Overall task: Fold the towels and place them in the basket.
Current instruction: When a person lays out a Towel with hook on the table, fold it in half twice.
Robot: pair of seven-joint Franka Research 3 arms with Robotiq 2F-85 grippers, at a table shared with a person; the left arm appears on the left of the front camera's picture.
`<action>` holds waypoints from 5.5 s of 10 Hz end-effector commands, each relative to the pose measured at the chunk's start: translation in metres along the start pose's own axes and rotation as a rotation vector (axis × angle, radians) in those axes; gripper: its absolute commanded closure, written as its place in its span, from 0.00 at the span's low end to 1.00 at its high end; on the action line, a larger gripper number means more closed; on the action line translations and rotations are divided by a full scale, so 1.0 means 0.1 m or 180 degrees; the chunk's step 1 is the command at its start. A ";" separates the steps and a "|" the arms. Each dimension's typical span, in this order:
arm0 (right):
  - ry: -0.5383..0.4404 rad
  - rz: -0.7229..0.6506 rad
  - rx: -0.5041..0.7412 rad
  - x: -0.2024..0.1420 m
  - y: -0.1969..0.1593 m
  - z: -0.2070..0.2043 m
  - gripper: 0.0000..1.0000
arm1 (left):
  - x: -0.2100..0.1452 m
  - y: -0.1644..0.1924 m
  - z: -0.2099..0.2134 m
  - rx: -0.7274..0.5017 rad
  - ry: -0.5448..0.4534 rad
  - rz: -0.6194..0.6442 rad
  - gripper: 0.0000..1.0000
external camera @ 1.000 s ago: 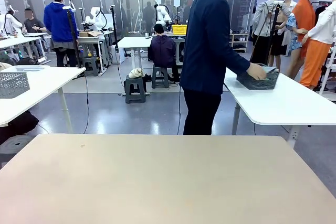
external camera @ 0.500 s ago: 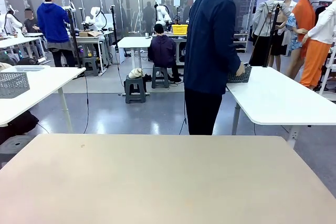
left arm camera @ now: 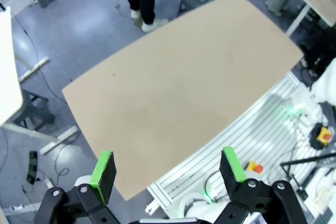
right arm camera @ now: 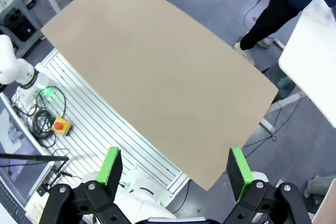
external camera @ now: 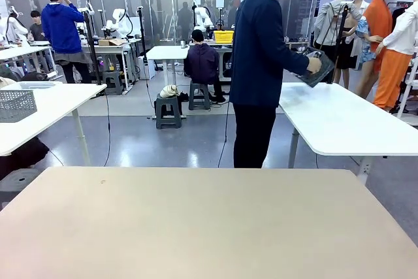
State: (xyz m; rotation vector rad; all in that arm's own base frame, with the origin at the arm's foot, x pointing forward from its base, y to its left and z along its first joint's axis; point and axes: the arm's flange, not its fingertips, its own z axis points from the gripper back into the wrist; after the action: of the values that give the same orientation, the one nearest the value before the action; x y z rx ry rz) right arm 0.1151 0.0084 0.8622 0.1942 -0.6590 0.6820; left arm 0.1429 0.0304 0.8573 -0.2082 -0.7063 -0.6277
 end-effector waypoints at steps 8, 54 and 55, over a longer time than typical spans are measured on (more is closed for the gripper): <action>0.0381 0.0227 0.0325 -0.01 0.17 0.10 0.00 | 0.03 -0.07 0.03 -0.0173 0.0488 -0.0212 0.00; 0.0293 0.0101 0.0266 0.01 0.09 -0.02 0.00 | 0.01 -0.03 -0.05 -0.0169 0.0375 -0.0120 0.00; 0.0293 0.0101 0.0266 0.01 0.09 -0.02 0.00 | 0.01 -0.03 -0.05 -0.0169 0.0375 -0.0120 0.00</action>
State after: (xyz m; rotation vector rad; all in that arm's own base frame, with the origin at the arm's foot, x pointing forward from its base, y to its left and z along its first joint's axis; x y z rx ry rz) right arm 0.1180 0.0167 0.8601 0.2208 -0.5324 0.7246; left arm 0.1440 0.0267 0.8535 -0.2020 -0.5746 -0.6794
